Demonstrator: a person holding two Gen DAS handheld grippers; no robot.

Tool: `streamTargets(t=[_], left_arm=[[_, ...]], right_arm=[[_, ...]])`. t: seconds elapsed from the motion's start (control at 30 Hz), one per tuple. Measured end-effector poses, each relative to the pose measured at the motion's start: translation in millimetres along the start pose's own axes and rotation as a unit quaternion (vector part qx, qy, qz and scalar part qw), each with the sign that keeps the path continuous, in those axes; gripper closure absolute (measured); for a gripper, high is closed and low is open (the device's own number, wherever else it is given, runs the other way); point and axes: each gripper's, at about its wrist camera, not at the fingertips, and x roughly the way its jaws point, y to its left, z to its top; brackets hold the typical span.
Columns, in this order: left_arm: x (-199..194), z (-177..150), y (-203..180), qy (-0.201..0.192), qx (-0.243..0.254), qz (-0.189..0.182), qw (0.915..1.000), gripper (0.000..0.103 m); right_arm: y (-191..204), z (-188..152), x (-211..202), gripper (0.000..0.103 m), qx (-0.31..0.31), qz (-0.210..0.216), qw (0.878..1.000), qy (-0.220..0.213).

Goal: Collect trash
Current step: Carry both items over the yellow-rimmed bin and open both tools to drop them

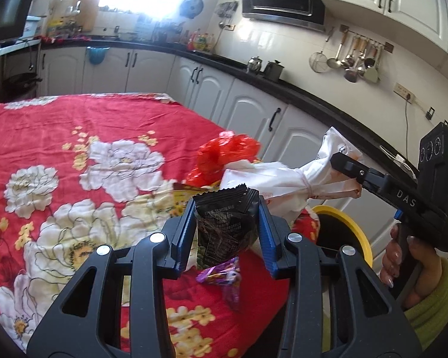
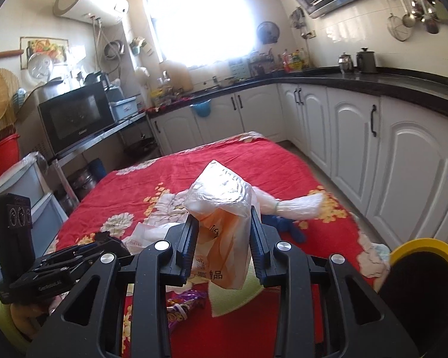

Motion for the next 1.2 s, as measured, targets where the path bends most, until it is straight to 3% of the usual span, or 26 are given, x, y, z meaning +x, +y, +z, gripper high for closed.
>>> streamTargets(t=[0.8, 1.2], left_arm=[[37.1, 8.3, -84.2, 0.003, 0.050, -0.056, 0.9972, 0.072], [63.1, 5.6, -123.4, 0.021, 0.073, -0.075, 0.9943, 0.072]], right_arm=[[-96.9, 11.1, -99.6, 0.073, 0.060, -0.115, 0.988, -0.078], [-147.4, -8.3, -139.6, 0.073, 0.090, -0.182, 0.975, -0.088]])
